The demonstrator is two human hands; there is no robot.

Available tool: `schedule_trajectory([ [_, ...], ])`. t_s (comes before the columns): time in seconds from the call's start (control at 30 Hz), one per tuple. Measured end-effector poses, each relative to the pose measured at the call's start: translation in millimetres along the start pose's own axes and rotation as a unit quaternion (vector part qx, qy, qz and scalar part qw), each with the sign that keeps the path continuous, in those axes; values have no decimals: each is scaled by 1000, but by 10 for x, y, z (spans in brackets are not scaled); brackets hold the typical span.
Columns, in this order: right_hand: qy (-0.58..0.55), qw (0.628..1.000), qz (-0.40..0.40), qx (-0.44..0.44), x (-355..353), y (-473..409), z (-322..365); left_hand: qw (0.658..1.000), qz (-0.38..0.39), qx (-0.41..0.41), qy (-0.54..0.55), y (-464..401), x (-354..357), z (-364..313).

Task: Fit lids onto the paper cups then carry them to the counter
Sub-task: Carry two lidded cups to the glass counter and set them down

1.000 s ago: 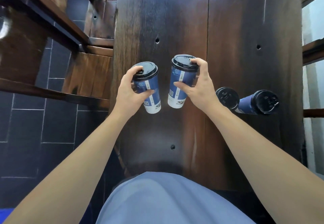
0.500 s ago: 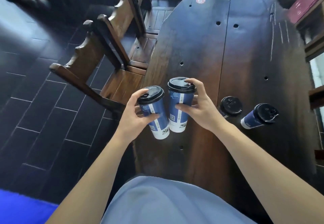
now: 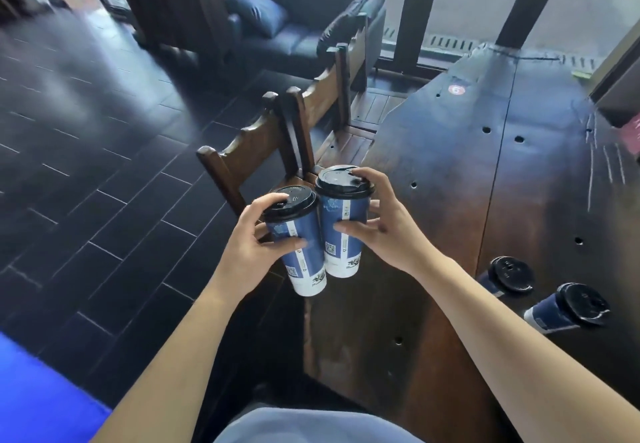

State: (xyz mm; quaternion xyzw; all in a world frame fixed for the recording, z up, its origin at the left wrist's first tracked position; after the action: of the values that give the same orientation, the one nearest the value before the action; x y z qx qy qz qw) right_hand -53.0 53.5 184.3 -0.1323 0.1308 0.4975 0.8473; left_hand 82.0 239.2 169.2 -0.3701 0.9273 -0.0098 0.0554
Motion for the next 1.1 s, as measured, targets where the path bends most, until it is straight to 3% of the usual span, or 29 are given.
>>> schedule_trajectory([
  [0.37, 25, 996, 82, 7, 1829, -758, 669, 995, -75, -36, 53, 235, -2006, 183],
  [0.57, 38, 992, 117, -30, 2801, -1218, 1053, 990, -119, -35, 62, 325, -3071, 227],
  [0.9, 47, 966, 240, -87, 4364, -2036, 1499, 963, -261, -50, 56, 650, -4475, 419],
  [1.1, 37, 929, 344, -134, 5413, -2602, 1773, 923, -376, -73, 38, 806, -5294, 587],
])
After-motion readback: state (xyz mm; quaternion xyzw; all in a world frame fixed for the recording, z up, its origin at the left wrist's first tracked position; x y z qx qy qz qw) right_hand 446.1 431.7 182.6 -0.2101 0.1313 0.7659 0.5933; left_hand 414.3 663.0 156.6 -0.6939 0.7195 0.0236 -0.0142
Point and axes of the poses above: each hand's wrist, its own y-axis away from the middle knuckle, its own x-axis out of the palm, z = x × y, the point moved 5 cm from there along -y, towards the middle knuckle, and after that the axes turned 6 degrees about y, right-handed, at the moved point
